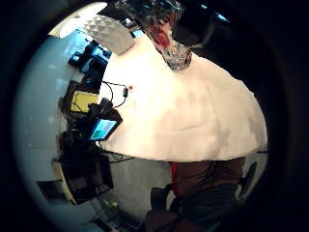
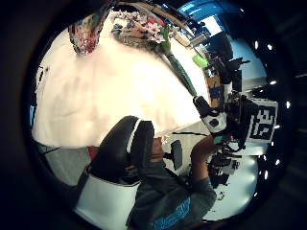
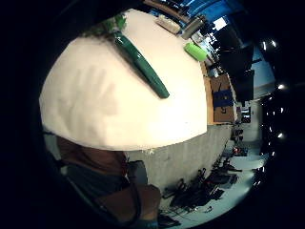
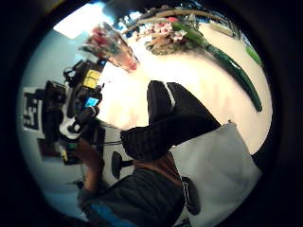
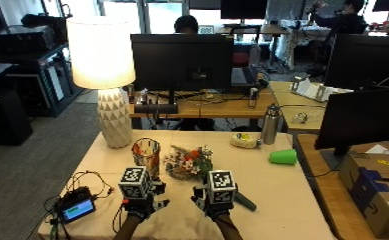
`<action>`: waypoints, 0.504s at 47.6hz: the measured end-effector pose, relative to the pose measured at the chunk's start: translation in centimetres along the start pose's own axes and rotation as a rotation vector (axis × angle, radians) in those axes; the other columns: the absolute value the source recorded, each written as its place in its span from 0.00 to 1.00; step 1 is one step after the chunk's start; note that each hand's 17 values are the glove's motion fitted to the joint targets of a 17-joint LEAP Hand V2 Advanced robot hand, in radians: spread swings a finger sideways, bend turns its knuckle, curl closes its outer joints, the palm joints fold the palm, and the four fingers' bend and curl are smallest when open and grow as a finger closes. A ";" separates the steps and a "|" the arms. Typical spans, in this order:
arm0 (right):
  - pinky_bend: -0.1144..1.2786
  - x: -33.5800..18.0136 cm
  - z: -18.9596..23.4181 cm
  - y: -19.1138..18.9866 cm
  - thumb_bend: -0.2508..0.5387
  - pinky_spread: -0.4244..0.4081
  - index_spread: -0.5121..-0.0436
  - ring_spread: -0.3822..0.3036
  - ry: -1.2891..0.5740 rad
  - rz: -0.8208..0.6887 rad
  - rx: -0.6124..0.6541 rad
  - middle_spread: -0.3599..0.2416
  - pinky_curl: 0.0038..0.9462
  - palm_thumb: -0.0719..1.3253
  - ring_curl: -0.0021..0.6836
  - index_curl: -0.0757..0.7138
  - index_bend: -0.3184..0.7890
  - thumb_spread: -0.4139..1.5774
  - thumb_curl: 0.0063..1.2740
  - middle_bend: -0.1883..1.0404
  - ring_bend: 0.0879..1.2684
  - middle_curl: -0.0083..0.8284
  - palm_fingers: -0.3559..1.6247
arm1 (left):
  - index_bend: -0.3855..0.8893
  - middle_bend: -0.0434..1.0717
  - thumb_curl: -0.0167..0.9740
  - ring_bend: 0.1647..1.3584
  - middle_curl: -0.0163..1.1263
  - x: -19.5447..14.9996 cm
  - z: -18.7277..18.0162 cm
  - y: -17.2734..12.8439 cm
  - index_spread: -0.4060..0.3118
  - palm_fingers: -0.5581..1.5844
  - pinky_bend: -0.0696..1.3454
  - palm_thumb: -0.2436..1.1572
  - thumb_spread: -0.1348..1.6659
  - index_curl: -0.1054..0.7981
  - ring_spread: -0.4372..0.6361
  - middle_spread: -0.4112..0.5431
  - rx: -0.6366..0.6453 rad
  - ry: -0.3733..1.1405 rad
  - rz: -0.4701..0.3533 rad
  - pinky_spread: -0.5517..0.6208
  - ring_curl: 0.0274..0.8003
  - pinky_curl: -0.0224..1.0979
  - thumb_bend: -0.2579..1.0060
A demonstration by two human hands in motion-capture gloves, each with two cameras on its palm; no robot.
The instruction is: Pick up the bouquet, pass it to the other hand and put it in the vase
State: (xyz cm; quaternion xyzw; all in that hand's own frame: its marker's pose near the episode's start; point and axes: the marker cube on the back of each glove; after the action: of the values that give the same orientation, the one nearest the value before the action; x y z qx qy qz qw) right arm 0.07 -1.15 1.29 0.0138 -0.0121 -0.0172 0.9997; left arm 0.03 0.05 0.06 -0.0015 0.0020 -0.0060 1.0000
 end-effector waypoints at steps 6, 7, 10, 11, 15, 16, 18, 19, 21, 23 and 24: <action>0.48 -0.2 -0.4 0.3 0.56 0.85 0.42 0.81 -0.008 0.011 -0.004 0.70 0.18 0.32 0.16 0.26 0.42 0.68 0.11 0.31 0.13 0.17 0.28 | 0.41 0.20 0.14 0.27 0.14 -0.1 0.4 -0.4 0.44 0.43 0.50 0.31 0.52 0.24 0.62 0.50 0.005 0.007 0.002 0.75 0.21 0.21 0.23; 0.49 -0.2 -0.1 0.1 0.55 0.86 0.41 0.81 -0.010 0.007 0.002 0.70 0.18 0.32 0.17 0.27 0.42 0.70 0.11 0.31 0.13 0.18 0.28 | 0.41 0.20 0.15 0.27 0.15 0.0 0.4 -0.4 0.44 0.43 0.50 0.31 0.53 0.25 0.63 0.50 0.005 0.010 0.004 0.76 0.21 0.21 0.22; 0.49 -0.1 0.6 -0.6 0.54 0.88 0.38 0.83 -0.015 0.000 0.017 0.71 0.19 0.33 0.19 0.29 0.42 0.73 0.13 0.32 0.14 0.20 0.27 | 0.41 0.20 0.17 0.28 0.16 0.3 0.0 0.0 0.43 0.43 0.51 0.31 0.56 0.27 0.64 0.50 0.004 0.016 0.005 0.77 0.23 0.22 0.21; 0.50 -0.1 0.7 -0.7 0.53 0.88 0.37 0.83 -0.016 -0.001 0.019 0.71 0.19 0.33 0.19 0.29 0.42 0.74 0.13 0.32 0.14 0.21 0.27 | 0.41 0.20 0.17 0.28 0.17 0.5 -0.4 0.2 0.43 0.42 0.51 0.31 0.56 0.27 0.64 0.50 0.002 0.018 0.003 0.78 0.23 0.22 0.21; 0.50 -0.1 0.7 -0.7 0.50 0.90 0.35 0.85 -0.020 -0.004 0.018 0.71 0.20 0.33 0.21 0.32 0.42 0.76 0.14 0.32 0.14 0.24 0.27 | 0.41 0.20 0.19 0.29 0.18 0.7 -1.0 0.7 0.43 0.42 0.52 0.32 0.59 0.30 0.65 0.50 0.001 0.016 0.007 0.79 0.25 0.23 0.19; 0.50 -0.2 0.7 -0.7 0.49 0.90 0.35 0.85 -0.020 -0.006 0.016 0.71 0.21 0.33 0.22 0.32 0.42 0.77 0.15 0.32 0.15 0.24 0.27 | 0.41 0.20 0.20 0.29 0.19 0.5 -0.7 0.4 0.43 0.42 0.52 0.32 0.59 0.30 0.65 0.50 0.004 0.012 0.011 0.80 0.25 0.23 0.19; 0.51 -0.1 0.5 -0.4 0.48 0.91 0.34 0.85 -0.017 -0.010 0.008 0.72 0.21 0.34 0.23 0.33 0.42 0.78 0.15 0.32 0.15 0.25 0.26 | 0.41 0.20 0.21 0.29 0.20 0.1 -0.1 0.0 0.43 0.42 0.52 0.32 0.60 0.31 0.65 0.50 0.006 0.005 0.012 0.80 0.26 0.23 0.19; 0.51 0.0 0.4 -0.3 0.47 0.91 0.34 0.86 -0.012 -0.011 0.005 0.72 0.21 0.34 0.23 0.34 0.42 0.78 0.16 0.32 0.15 0.26 0.26 | 0.41 0.21 0.21 0.30 0.20 0.0 0.0 -0.1 0.43 0.41 0.52 0.32 0.60 0.32 0.65 0.50 0.007 0.003 0.011 0.80 0.26 0.23 0.19; 0.51 0.3 0.3 -0.3 0.46 0.91 0.34 0.86 0.000 -0.013 0.009 0.72 0.22 0.34 0.24 0.35 0.42 0.79 0.16 0.31 0.15 0.27 0.26 | 0.41 0.21 0.22 0.30 0.21 -0.1 0.0 -0.1 0.43 0.41 0.53 0.32 0.60 0.32 0.66 0.50 0.009 0.004 0.009 0.81 0.26 0.23 0.19; 0.52 0.6 0.1 -0.4 0.45 0.92 0.33 0.86 0.003 -0.013 0.019 0.72 0.22 0.34 0.25 0.35 0.42 0.79 0.17 0.31 0.15 0.28 0.26 | 0.41 0.21 0.22 0.30 0.21 0.0 0.0 0.0 0.42 0.41 0.53 0.32 0.61 0.33 0.66 0.50 0.013 0.007 0.012 0.81 0.27 0.24 0.19; 0.52 0.8 0.0 -0.4 0.44 0.92 0.33 0.86 0.001 -0.011 0.023 0.72 0.22 0.34 0.25 0.36 0.42 0.80 0.17 0.31 0.15 0.28 0.26 | 0.41 0.21 0.23 0.30 0.22 0.0 0.0 0.0 0.42 0.41 0.53 0.32 0.61 0.34 0.66 0.50 0.015 0.008 0.014 0.81 0.27 0.24 0.18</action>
State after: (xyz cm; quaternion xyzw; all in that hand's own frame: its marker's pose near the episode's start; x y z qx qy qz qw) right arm 0.89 -1.55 1.31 0.0253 -0.0119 -0.0223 0.9994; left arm 0.02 0.02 0.05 0.0058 0.0060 0.0010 1.0000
